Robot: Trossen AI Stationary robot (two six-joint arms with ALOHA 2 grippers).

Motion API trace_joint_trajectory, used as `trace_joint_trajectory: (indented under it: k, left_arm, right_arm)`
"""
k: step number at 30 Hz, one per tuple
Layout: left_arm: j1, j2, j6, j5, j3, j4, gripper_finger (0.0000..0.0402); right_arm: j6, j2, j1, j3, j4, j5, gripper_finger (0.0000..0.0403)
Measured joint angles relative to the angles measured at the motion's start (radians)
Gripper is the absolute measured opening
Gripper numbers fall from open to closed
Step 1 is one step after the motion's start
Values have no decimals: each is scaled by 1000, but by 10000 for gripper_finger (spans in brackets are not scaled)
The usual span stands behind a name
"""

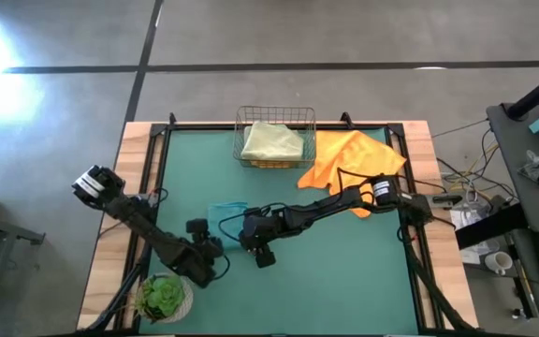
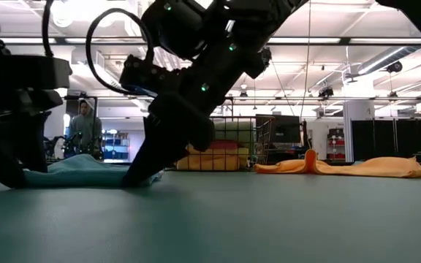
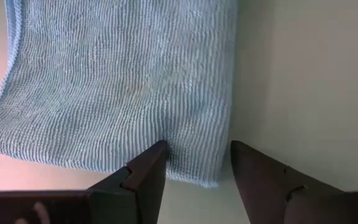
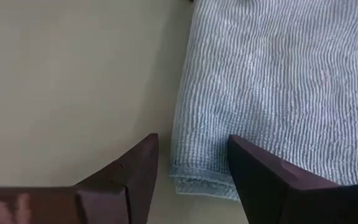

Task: Fold microfiber towels
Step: Put the blue microfiber towel into the wire basket

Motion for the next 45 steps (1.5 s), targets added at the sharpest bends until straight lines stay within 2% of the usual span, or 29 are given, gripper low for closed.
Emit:
trace_joint_trajectory:
  k: [4,8,13,15,21,28,33,45]
  left_arm:
    - [26,2,4,2,0,14,147]
    - [50,3,23,-20,-3,21,96]
    - [76,6,81,-42,-9,23,21]
    - [83,6,83,-42,-8,29,7]
    - [109,4,95,-10,10,30,10]
    - [135,-29,224,74,115,31,10]
    - [187,-66,332,84,214,6,10]
    - [342,-98,637,114,479,-247,10]
  right_arm:
    - [36,4,-1,1,-2,34,185]
    - [55,4,-6,2,-3,106,168]
    - [55,5,-12,2,-6,122,122]
    - [55,5,-12,2,-8,122,97]
    - [54,-16,-14,1,-66,132,17]
    - [69,-106,-15,0,-212,123,10]
    - [101,-173,-13,0,-305,115,10]
    - [192,-388,-21,0,-440,139,9]
